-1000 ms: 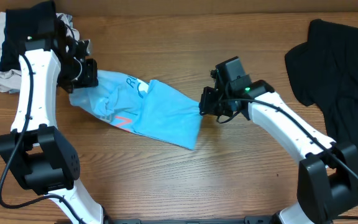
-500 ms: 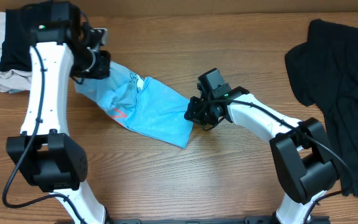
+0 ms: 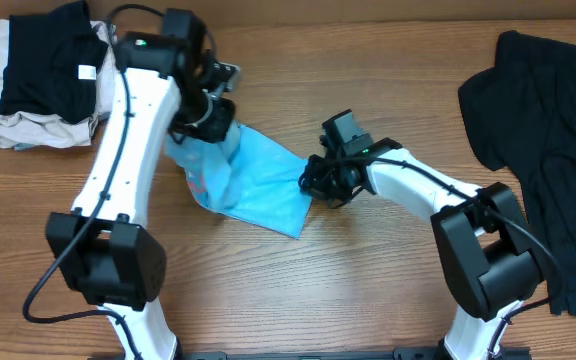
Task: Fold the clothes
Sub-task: 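Fold the shirt's left end rightward over the center with the left gripper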
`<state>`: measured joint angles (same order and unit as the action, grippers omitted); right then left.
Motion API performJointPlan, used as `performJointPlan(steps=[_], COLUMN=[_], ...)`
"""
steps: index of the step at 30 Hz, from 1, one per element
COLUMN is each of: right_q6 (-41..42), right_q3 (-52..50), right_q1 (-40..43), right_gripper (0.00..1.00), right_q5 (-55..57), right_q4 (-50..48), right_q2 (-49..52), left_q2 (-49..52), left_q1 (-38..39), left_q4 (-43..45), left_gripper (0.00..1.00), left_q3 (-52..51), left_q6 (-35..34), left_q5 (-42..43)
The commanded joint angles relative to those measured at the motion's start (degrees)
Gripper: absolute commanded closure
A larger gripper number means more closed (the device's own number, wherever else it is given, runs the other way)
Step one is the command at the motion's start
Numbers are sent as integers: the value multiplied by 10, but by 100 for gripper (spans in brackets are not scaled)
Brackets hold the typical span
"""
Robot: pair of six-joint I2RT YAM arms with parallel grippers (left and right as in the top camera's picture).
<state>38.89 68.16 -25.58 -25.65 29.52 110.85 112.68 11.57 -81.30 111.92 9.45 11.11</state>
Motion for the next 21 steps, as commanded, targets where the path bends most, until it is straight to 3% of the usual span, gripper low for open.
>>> performJointPlan(steps=[1, 12, 14, 15, 16, 18, 19, 21], right_q6=[-19, -68, -77, -77, -77, -79, -79, -80], right_q3=[37, 77, 77, 77, 77, 77, 77, 77], right_q1=[45, 220, 235, 242, 246, 254, 256, 258], right_gripper=[96, 96, 96, 96, 95, 93, 93, 93], right_q5=[-19, -30, -30, -30, -30, -30, -30, -30], right_q4=[10, 104, 112, 116, 118, 123, 125, 127], right_q2=[-84, -279, -291, -295, -297, -298, -298, -298], left_q2=[1, 7, 14, 18, 23, 34, 42, 50], left_q1=[39, 132, 147, 153, 161, 174, 181, 191], left_q4=[-1, 10, 11, 12, 12, 12, 14, 23], left_gripper=[96, 96, 90, 80, 62, 12, 0, 0], left_q3=[14, -4, -5, -5, -5, -5, -5, -5], left_q6=[13, 8, 8, 8, 8, 8, 8, 8], left_q5=[-1, 0, 6, 9, 10, 9, 9, 10])
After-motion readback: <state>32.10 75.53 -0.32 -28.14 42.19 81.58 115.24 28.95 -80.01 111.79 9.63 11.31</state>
